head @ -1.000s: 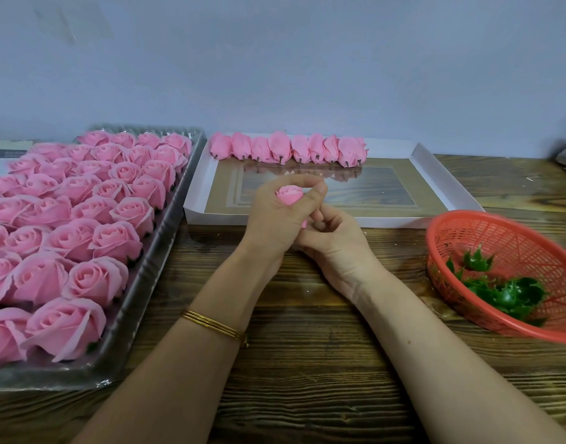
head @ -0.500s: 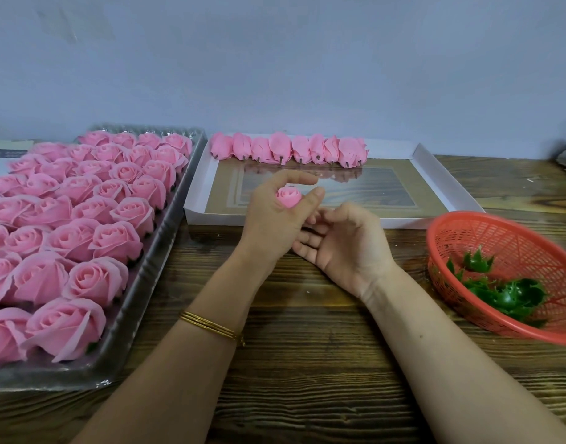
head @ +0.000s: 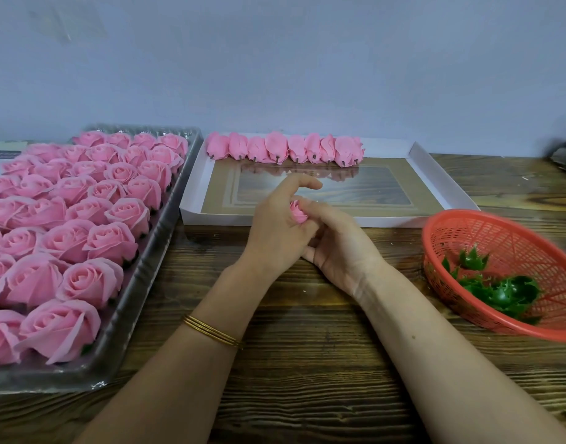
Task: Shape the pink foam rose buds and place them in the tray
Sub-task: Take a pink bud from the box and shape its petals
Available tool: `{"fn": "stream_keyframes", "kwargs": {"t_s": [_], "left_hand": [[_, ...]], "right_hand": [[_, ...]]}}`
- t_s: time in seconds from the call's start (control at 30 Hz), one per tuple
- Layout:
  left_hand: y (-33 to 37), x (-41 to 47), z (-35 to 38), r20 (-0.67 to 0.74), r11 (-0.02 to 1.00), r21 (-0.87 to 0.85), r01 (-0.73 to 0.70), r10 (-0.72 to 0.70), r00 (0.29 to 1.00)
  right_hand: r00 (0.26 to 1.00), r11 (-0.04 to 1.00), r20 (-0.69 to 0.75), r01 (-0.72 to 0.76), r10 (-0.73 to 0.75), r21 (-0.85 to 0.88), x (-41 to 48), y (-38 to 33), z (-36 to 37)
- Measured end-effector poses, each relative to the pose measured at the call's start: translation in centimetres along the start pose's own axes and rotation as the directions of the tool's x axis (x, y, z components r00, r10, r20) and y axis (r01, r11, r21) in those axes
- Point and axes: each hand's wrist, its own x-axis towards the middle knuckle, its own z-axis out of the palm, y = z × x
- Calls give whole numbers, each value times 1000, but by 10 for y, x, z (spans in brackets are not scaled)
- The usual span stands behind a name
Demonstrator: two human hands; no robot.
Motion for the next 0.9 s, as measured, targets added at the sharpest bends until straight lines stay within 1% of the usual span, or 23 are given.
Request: {"fn": "stream_keyframes", "kwargs": {"t_s": [0.3,0.43,0.67,0.9], "left_hand": [[5,-2,2,-7,1000,-22,4,-4,1000],[5,-2,3,-13,1000,-4,-13,13,1000],[-1,0,2,-30,999,-16,34,-34,999],[2,0,0,-72,999,-33,34,-37,997]], "right_hand": [[1000,998,-3,5,-5,56,1,-1,1],[1000,998,-10,0,1,60,0,-1,1],[999,999,-7,-34,34,-17,-2,-3,2],[999,986,-38,-29,23,-164,-4,-10,6]]}}
